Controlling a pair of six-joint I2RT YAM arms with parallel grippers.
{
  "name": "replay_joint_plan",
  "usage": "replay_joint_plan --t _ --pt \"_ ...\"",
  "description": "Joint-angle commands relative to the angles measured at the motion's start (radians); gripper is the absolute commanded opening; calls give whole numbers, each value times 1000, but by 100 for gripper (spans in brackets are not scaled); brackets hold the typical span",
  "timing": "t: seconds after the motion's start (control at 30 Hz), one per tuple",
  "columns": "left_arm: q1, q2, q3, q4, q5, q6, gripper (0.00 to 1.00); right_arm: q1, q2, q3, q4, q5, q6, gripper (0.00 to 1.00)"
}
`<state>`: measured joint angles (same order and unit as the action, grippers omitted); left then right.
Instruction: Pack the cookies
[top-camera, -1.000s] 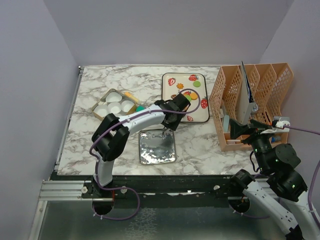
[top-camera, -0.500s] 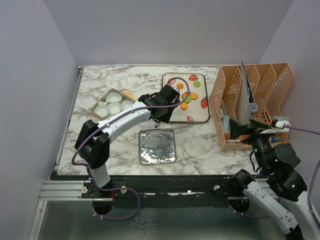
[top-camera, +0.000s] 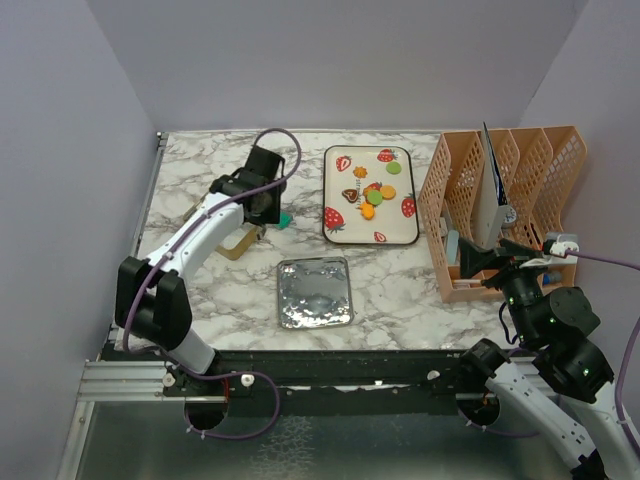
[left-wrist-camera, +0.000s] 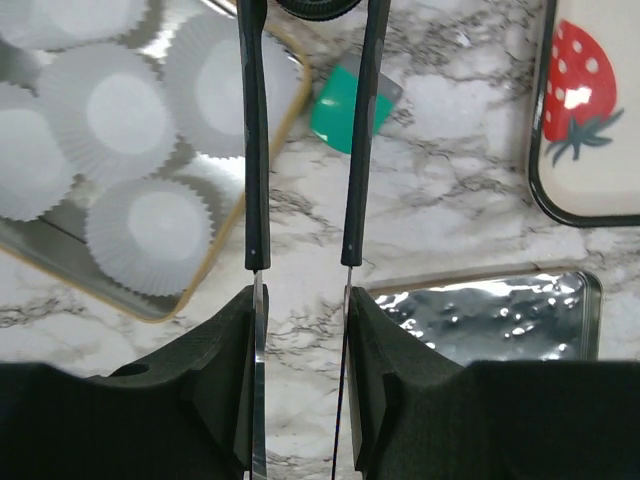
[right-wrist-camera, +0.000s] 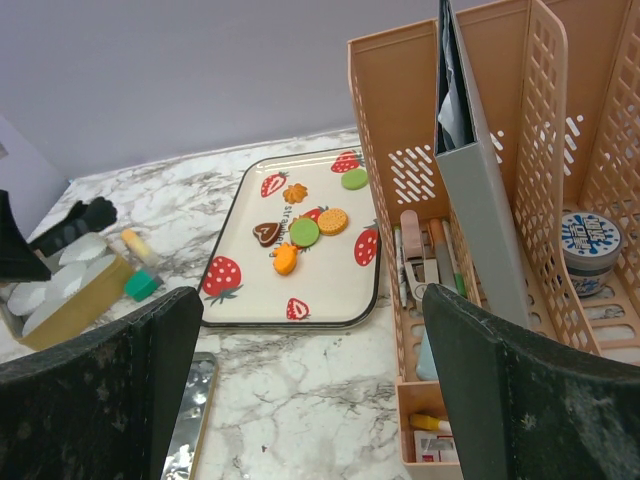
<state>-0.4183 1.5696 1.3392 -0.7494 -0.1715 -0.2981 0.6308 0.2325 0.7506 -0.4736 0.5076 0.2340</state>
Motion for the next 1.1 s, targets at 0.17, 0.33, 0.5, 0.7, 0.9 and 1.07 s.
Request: replay_joint_plan --t 0.17,0.33,0.5,0.7,0.9,1.07 --pt "247 -57 -9 -4 29 52 25 0 3 -10 -5 -9 -18 100" --pt "337 -25 18 -27 29 70 25 0 4 -9 -4 -6 -18 100" --pt "358 23 35 -29 53 78 25 0 4 -9 -5 -5 -18 100" --pt "359 57 28 -27 73 83 25 0 8 -11 -5 -3 -21 100" --pt "360 95 31 -21 79 85 25 0 11 -11 -3 -4 -22 100" --pt "359 115 34 -13 90 85 25 0 11 -12 -1 -4 -24 100"
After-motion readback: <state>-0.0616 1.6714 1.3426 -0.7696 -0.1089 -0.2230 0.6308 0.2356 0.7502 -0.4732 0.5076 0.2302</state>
